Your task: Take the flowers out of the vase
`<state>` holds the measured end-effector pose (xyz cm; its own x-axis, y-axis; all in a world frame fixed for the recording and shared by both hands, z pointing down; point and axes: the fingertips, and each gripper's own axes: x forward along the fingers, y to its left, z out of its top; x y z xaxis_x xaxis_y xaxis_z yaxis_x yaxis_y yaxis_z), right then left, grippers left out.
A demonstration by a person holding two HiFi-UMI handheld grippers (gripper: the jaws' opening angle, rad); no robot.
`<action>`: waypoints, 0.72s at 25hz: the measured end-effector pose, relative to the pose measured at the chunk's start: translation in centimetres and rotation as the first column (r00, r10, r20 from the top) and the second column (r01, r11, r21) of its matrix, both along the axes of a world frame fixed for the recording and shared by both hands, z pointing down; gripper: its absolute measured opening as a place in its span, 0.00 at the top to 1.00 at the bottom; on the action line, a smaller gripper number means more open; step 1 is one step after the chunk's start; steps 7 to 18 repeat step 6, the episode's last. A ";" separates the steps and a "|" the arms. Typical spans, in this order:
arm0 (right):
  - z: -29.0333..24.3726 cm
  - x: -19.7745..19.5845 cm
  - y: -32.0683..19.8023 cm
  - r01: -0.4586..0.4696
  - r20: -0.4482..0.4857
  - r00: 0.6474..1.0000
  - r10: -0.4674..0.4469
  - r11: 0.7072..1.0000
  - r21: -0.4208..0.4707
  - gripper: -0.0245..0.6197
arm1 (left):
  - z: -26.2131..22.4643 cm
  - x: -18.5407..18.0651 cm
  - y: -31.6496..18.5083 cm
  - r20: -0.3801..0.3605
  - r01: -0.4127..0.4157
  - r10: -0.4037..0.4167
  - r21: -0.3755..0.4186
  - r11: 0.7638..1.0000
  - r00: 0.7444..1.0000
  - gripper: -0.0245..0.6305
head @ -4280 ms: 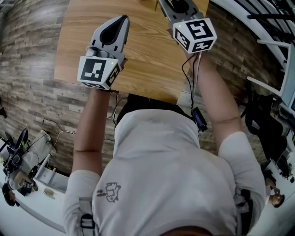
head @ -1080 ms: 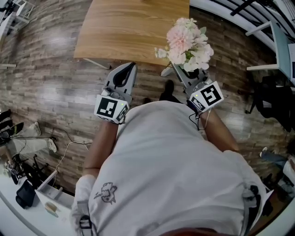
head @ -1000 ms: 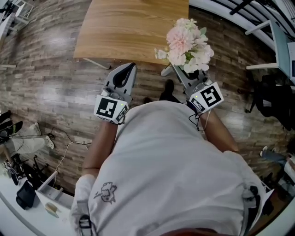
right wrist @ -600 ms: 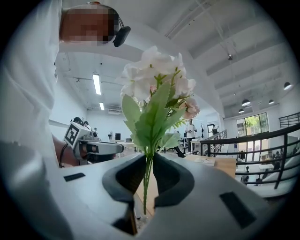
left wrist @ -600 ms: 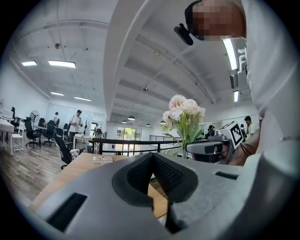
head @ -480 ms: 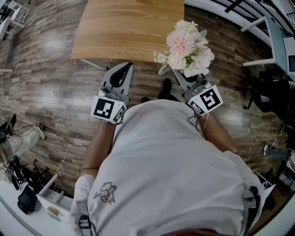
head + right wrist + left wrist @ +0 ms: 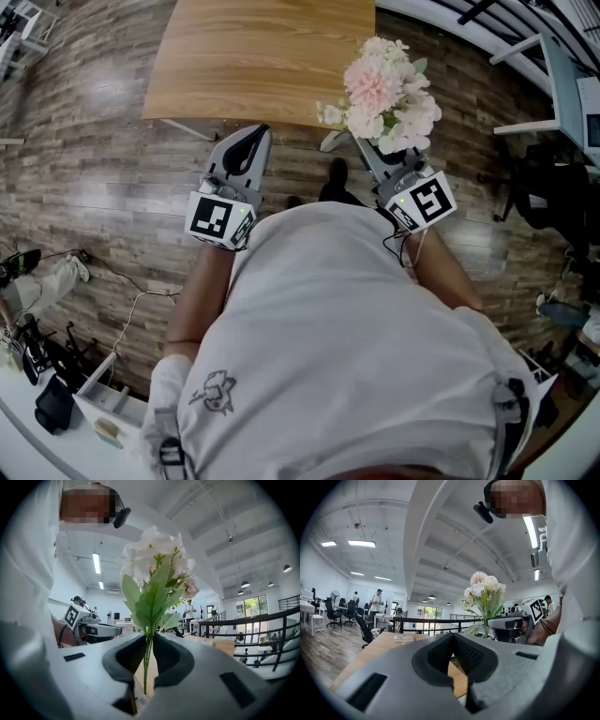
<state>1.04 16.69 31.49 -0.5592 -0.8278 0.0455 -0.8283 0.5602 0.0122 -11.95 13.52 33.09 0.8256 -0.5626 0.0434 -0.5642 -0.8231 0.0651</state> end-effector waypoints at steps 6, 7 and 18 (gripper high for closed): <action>0.0 0.3 -1.2 0.012 0.000 1.000 -0.012 1.000 -0.004 0.88 | 0.0 0.2 -1.2 0.000 0.015 -0.015 -0.015 1.000 1.000 0.96; 0.0 0.3 -1.2 0.012 0.000 1.000 -0.012 1.000 -0.004 0.88 | 0.0 0.2 -1.2 0.000 0.015 -0.015 -0.015 1.000 1.000 0.96; 0.0 0.3 -1.2 0.012 0.000 1.000 -0.012 1.000 -0.004 0.88 | 0.0 0.2 -1.2 0.000 0.015 -0.015 -0.015 1.000 1.000 0.96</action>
